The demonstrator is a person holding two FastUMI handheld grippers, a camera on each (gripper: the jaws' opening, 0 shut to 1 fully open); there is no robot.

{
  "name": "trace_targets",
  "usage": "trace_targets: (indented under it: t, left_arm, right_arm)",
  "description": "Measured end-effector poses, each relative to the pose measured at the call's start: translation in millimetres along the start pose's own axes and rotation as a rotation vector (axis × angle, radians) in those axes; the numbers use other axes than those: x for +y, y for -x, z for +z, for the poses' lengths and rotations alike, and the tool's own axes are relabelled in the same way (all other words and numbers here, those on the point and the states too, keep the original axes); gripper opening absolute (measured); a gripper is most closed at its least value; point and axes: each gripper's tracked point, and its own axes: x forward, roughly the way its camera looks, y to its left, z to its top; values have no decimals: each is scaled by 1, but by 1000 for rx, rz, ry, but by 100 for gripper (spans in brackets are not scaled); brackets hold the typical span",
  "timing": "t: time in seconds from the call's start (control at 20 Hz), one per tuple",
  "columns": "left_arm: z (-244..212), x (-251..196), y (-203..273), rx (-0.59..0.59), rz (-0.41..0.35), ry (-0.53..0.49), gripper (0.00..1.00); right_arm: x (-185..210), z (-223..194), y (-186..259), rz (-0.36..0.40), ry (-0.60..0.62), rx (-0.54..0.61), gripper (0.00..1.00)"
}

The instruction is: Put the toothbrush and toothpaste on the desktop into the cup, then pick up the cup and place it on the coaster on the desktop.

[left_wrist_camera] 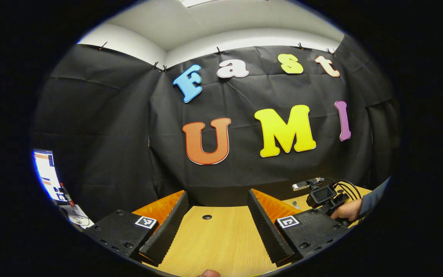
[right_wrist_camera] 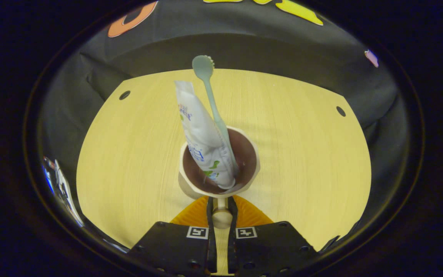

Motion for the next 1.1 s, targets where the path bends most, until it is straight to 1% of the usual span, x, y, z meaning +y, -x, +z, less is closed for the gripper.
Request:
trace_targets:
  t: [0.15,0.35,0.5,0.6,0.65,0.7,0.8,0.85,0.95,1.0,1.05,1.1]
  left_arm:
    - [-7,11,6,22,14,-12,97]
    - [-13,20,11,44,37,-6,97]
    - [-14,19,14,50,34,-10,97]
    - [-14,16,14,51,25,-15,98]
    - [-15,14,13,52,19,-16,97]
    - [-15,11,12,52,12,-13,97]
    - [-14,4,10,51,-2,-6,97]
    - [-13,1,9,50,-10,-3,97]
    - [-11,-8,6,45,-25,3,97]
    - [-9,-12,4,45,-33,7,97]
    - [-8,-18,2,45,-45,12,97]
    - [-7,-23,1,42,-55,15,100]
  right_arm:
    - [-2,-1,-1,7,27,11,11]
    - [-5,1,0,-7,76,28,11]
    - [-5,0,-4,-16,63,27,11]
    - [-2,0,-1,12,52,17,17]
    - [-2,3,2,28,45,-3,23]
    - [-1,8,10,56,36,-28,24]
    - [1,19,29,114,20,-88,53]
    - [1,25,37,145,12,-127,77]
    - [-6,34,57,174,1,-205,92]
    - [-11,39,67,187,0,-248,88]
    - [-18,43,80,199,5,-299,92]
    - [-25,46,90,205,10,-339,89]
